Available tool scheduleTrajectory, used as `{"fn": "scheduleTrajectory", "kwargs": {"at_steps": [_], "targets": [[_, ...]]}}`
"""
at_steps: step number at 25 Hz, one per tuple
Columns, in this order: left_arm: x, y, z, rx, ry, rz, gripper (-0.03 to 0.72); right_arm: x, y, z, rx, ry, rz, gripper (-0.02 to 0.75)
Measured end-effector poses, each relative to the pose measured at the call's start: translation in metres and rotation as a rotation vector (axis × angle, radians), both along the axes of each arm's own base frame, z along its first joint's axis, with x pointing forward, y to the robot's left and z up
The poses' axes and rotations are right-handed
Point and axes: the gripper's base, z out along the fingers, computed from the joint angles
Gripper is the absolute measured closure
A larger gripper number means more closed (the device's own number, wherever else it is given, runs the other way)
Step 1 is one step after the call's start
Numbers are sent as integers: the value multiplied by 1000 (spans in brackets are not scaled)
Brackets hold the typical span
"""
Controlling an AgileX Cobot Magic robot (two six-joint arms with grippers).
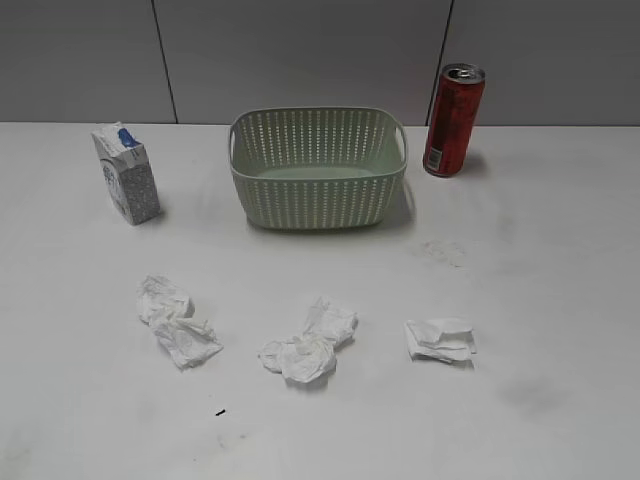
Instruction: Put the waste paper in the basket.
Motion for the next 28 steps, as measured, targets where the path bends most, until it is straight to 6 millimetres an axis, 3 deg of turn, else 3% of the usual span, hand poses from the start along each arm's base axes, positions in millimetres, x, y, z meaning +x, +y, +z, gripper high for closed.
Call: {"fn": "scheduleTrajectory", "kwargs": {"at_steps": [28], "targets": [[0,0,0,0,0,0,445,0,2,0,19,4,11,149]]}}
